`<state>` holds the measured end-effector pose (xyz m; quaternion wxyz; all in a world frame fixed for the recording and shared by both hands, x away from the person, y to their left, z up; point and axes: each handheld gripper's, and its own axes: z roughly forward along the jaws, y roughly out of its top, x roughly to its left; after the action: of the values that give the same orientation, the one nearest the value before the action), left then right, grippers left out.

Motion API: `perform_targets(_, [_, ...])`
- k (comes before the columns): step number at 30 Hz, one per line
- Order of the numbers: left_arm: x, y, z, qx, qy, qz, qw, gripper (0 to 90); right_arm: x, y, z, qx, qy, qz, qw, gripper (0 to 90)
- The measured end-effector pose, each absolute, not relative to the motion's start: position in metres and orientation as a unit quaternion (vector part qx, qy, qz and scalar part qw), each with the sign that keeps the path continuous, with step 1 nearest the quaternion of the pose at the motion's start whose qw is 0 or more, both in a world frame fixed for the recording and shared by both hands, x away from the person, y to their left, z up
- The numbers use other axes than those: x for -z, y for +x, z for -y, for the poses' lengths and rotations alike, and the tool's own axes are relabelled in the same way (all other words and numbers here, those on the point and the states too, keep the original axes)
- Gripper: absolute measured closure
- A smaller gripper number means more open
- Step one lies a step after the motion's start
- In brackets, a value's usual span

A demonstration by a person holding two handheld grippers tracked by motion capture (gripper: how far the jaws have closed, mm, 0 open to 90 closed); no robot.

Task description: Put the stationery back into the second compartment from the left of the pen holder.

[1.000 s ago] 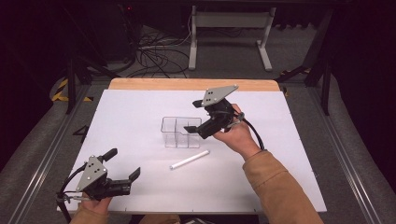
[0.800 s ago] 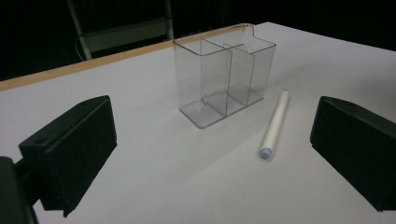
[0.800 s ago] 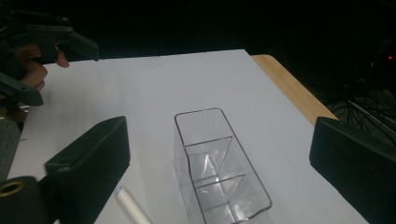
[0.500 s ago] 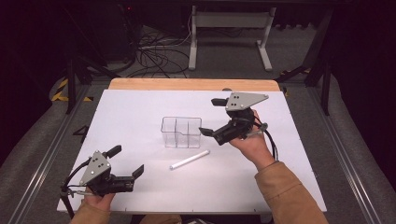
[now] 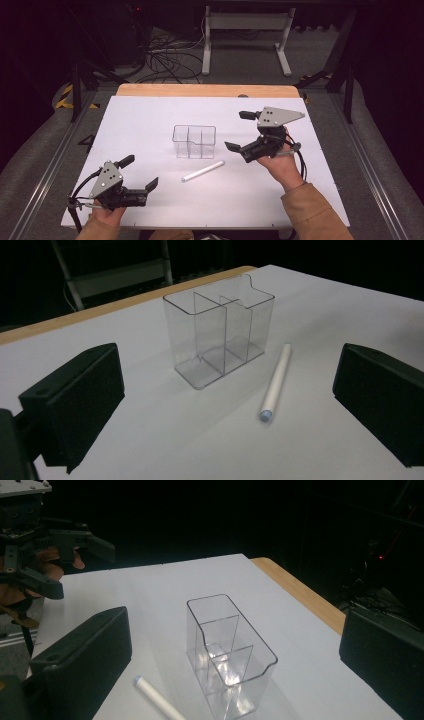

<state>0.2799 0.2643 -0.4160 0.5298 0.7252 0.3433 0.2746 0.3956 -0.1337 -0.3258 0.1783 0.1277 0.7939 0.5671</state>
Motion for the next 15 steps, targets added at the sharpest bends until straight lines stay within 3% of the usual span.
perform_targets(6, [0.411, 0.285, -0.259, -0.265, 0.735, -0.342, 0.523, 1.6, 0.343, 0.378, 0.154, -0.572, 0.154, -0.783, 0.191, 1.3])
perform_targets(15, [0.402, 0.29, -0.239, -0.27, 0.768, -0.299, 0.497, 1.9, 0.397, 0.351, 0.19, -0.569, 0.199, -0.772, 0.201, 1.0])
